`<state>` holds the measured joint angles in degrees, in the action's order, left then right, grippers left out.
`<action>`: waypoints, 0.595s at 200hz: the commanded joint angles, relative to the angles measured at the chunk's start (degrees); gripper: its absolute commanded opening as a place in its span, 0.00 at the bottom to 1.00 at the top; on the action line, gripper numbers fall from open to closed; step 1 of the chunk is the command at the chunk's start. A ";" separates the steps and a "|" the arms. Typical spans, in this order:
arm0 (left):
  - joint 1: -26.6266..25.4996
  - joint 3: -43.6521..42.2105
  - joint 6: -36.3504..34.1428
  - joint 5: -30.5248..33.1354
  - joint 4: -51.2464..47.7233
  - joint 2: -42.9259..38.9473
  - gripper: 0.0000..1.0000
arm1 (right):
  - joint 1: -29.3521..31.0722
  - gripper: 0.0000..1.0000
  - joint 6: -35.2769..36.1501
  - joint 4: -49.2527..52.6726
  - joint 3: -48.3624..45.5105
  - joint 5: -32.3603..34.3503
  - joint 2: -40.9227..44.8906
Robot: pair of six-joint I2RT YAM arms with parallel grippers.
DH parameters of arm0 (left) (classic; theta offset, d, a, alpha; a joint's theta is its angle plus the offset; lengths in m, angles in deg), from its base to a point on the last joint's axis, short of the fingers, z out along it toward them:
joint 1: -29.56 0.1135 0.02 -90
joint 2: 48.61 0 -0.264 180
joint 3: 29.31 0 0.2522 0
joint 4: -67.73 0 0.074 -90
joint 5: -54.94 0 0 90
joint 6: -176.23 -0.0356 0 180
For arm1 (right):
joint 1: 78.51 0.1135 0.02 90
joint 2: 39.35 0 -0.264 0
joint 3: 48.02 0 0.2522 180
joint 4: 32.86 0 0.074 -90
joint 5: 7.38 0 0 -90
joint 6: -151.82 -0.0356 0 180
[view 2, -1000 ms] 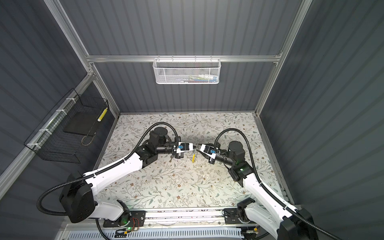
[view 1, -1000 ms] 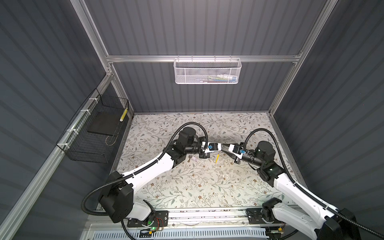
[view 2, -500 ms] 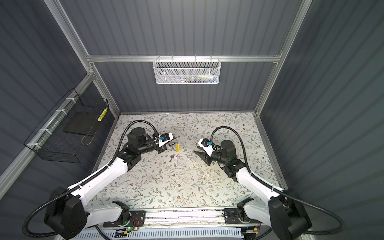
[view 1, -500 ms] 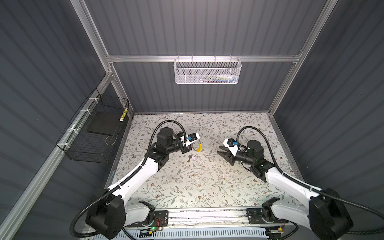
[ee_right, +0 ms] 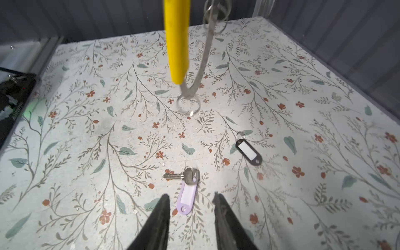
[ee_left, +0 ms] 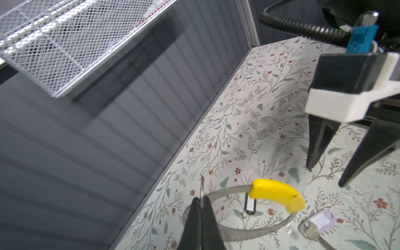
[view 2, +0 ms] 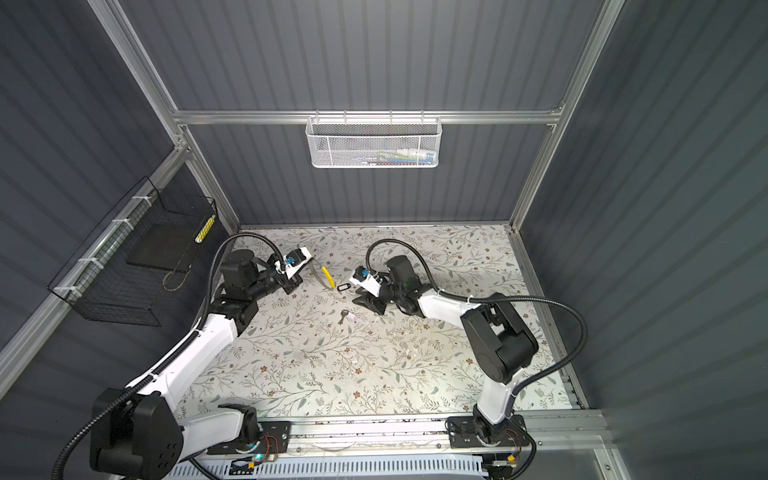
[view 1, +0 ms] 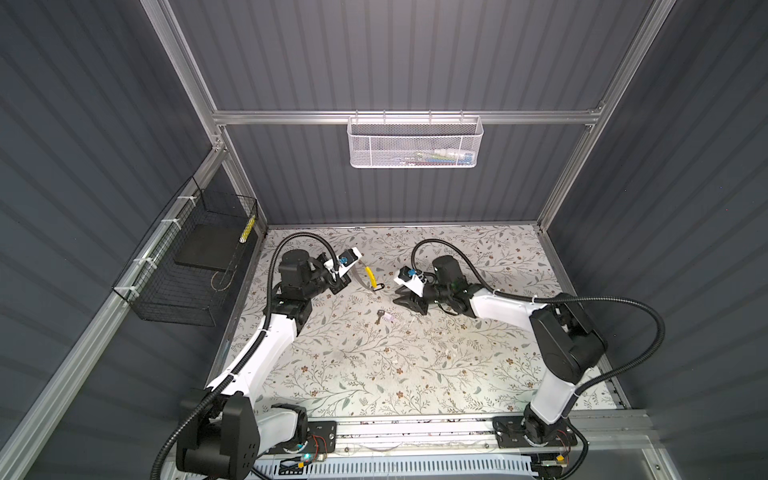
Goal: Put the keys on the keyring
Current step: 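Open the right gripper and swing it toward the keys while the left holds the ring, then lower the right gripper over the silver key with purple tag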
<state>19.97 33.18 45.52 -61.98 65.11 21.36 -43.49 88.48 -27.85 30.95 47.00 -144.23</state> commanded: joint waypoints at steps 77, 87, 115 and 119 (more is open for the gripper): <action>4.84 1.46 1.39 3.46 2.59 -0.76 0.00 | 2.13 0.36 27.86 24.31 19.11 2.97 -15.80; 4.84 1.20 1.69 3.06 2.24 -1.27 0.00 | 2.27 0.36 27.99 25.74 21.02 3.93 -17.00; 4.84 0.49 1.56 2.65 1.45 -2.06 0.00 | 2.55 0.36 30.33 29.13 24.03 4.11 -19.00; 4.84 0.49 1.51 2.58 1.35 -2.05 0.00 | 2.61 0.36 30.62 29.89 24.57 4.07 -19.27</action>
<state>24.41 33.18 46.22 -58.83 66.77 21.25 -41.47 115.01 -3.72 52.33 50.96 -162.24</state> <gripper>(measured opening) 0.044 0.358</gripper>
